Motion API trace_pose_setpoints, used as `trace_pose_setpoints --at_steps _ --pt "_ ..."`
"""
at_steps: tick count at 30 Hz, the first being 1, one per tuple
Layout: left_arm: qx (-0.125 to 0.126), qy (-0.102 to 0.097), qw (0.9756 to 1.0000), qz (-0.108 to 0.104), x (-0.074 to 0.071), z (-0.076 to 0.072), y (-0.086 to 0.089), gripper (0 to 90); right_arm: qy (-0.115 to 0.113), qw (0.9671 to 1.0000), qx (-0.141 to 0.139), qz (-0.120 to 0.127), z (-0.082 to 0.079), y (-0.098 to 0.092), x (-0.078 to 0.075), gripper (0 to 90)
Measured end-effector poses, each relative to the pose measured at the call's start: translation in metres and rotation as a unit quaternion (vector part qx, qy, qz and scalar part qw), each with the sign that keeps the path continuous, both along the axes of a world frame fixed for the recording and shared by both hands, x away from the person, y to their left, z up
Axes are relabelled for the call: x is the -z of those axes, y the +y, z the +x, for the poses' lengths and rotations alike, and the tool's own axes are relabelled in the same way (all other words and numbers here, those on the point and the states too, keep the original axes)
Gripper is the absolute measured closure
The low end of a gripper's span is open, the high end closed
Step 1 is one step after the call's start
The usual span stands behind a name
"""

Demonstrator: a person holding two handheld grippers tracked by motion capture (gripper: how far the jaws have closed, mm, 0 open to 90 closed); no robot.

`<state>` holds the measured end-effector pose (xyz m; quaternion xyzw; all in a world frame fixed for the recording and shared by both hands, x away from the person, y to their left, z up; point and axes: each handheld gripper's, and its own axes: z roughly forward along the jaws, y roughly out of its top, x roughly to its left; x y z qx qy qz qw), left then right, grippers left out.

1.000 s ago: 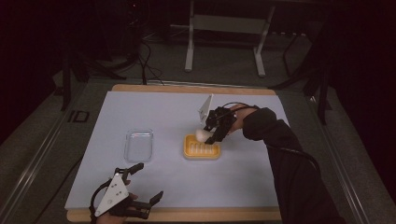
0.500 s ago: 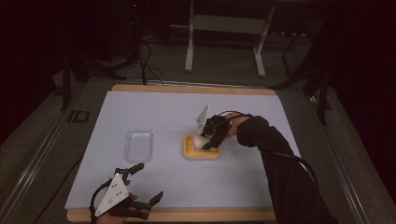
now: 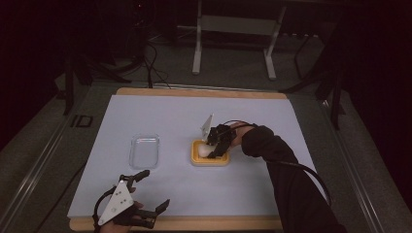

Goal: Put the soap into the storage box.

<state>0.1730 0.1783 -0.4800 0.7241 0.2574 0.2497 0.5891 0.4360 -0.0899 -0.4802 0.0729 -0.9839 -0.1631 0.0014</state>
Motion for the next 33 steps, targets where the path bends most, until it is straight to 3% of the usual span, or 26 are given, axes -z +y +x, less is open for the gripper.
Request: trace_pose_setpoints --at_steps 8,13,21,28,33 --pt "0.001 0.001 1.0 0.004 0.0 0.0 0.0 0.2 0.001 0.9999 -0.003 -0.015 -0.001 0.005 0.009 45.1" --pt "0.002 0.002 1.0 0.002 0.0 0.0 -0.001 0.2 0.0 1.0 -0.003 -0.008 -0.003 0.003 0.0 42.9" --pt "0.0 0.004 1.0 0.004 0.001 0.001 -0.001 0.2 -0.024 0.9994 0.016 0.017 -0.004 -0.005 -0.021 41.3" --pt "0.0 0.006 1.0 0.003 0.001 0.001 -0.001 0.2 -0.047 0.9968 0.055 0.034 -0.01 -0.014 -0.037 34.1" --pt "-0.002 0.004 1.0 0.004 0.001 0.001 -0.001 0.2 -0.064 0.991 0.11 0.041 -0.012 -0.025 -0.041 24.9"
